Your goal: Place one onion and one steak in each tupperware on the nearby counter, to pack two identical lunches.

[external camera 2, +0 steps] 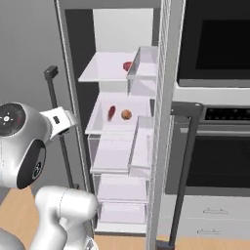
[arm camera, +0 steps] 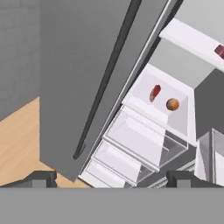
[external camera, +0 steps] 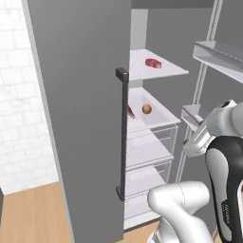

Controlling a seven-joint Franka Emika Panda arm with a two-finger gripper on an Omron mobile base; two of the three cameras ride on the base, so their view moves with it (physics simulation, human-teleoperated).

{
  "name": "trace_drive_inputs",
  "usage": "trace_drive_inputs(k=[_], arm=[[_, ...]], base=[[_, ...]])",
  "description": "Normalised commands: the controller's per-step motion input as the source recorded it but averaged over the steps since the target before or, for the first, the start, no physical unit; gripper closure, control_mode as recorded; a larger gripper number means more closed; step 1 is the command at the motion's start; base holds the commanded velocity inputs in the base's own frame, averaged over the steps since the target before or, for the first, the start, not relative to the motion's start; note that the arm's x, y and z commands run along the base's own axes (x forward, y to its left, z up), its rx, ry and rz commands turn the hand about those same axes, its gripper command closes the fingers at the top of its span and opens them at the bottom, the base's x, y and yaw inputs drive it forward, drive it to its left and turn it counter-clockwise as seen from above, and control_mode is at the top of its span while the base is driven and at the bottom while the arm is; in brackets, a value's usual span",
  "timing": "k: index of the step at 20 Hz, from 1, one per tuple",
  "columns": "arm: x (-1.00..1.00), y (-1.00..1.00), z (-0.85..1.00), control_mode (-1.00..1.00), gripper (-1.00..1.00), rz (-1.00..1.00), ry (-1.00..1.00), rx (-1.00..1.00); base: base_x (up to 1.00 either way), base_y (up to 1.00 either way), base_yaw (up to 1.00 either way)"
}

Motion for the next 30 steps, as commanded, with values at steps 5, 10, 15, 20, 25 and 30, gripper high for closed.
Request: trace_drive_inputs(k=[5,10,15,20,25,30], arm=[[0.0,0.0,0.0,1.0,-1.0,0.0,0.0,0.0],[0.0,0.0,0.0,1.0,-1.0,0.0,0.0,0.0],[0.0,0.0,0.0,1.0,-1.0,0.0,0.0,0.0],[0.0,0.0,0.0,1.0,-1.0,0.0,0.0,0.0],[0.0,0.0,0.0,1.0,-1.0,0.0,0.0,0.0],[0.23,0.05,0.0,-1.0,-1.0,-0.03,0.01,0.0]], base=[[0.97,-0.05,0.0],[0.53,-0.38,0.0],[0.46,-0.37,0.0],[0.1,-0.55,0.0],[0.17,-0.27,0.0],[0.39,0.14,-0.02]])
